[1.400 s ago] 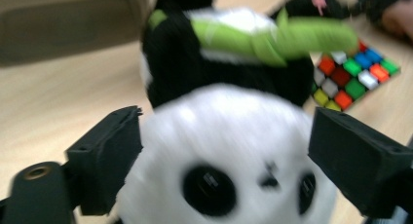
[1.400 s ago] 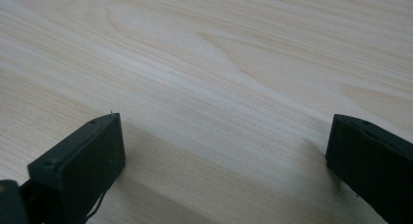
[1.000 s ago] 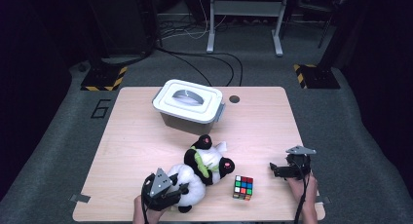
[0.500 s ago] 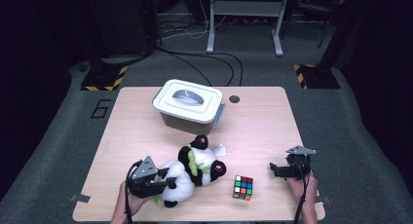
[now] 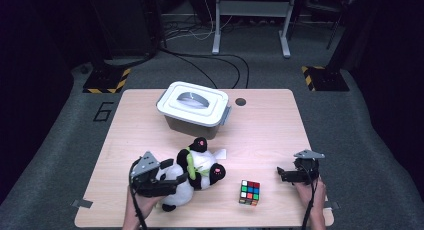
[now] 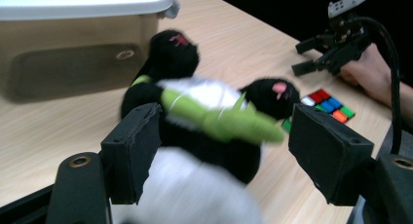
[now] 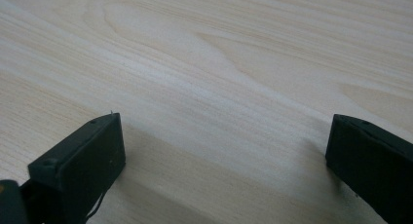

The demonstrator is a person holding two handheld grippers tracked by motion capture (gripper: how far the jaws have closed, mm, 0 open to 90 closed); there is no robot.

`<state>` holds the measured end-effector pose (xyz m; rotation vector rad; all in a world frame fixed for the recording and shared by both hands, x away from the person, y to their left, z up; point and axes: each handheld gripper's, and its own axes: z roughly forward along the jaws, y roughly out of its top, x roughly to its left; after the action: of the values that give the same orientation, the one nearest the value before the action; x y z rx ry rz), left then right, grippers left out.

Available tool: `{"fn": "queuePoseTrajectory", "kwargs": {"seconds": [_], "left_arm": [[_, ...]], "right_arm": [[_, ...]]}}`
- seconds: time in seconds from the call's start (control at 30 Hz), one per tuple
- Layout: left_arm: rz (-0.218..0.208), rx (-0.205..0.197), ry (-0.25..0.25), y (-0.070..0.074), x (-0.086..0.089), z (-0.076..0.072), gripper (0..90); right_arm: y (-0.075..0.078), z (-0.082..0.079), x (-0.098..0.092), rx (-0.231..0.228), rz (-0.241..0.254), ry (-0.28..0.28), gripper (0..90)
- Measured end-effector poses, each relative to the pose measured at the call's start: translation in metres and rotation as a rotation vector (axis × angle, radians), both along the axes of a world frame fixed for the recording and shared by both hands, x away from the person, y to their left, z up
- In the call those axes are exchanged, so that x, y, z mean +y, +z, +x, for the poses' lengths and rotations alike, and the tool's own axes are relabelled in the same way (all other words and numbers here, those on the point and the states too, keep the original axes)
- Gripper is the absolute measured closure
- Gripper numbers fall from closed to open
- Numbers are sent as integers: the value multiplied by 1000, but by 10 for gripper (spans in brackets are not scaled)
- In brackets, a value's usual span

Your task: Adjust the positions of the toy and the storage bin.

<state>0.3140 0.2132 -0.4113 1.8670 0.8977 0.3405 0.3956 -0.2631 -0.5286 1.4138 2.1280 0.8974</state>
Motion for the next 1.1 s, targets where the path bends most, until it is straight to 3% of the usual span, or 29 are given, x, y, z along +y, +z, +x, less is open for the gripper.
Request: {"fn": "queuePoseTrajectory", "kwargs": {"seconds": [0.13, 0.23, 0.27, 0.33, 0.37, 0.53, 0.57, 0.67, 0.7, 0.77, 0.93, 1.03, 1.07, 1.1], "left_arm": [[-13, 39, 27, -5, -20, 9, 249], [24, 53, 61, -14, -29, 12, 301], [52, 56, 72, -22, -31, 11, 415], [75, 46, 89, -25, -32, 9, 540], [107, 29, 96, -29, -33, 7, 580], [133, -6, 64, -34, -28, 1, 700], [133, -6, 64, -34, -28, 1, 708], [159, 1, -3, -30, -23, 2, 717], [189, 6, -28, -26, -18, 4, 727], [195, 13, -38, -23, -13, 4, 729], [179, 60, -88, -15, 15, 2, 729], [185, 79, -106, -18, 17, -4, 723], [155, 88, -87, -18, 15, -6, 676], [155, 88, -87, -18, 15, -6, 619]], "right_arm": [[0, 0, 0, 0, 0, 0, 1], [0, 0, 0, 0, 0, 0, 1], [0, 0, 0, -1, -1, -1, 2], [0, 0, 0, 0, -1, -1, 2], [0, 0, 0, -3, -4, 3, 2], [0, 0, 0, 0, -1, 0, 2], [0, 0, 0, 0, -1, 0, 2], [0, 0, 0, 0, 0, 0, 2], [0, 0, 0, 0, 0, 0, 2], [0, 0, 0, 0, 0, -1, 2], [0, 0, 0, -1, -1, 0, 3], [0, 0, -1, -5, -6, 2, 3], [0, 0, -1, -6, -6, 2, 3], [0, 0, -1, -6, -6, 2, 3]]}}
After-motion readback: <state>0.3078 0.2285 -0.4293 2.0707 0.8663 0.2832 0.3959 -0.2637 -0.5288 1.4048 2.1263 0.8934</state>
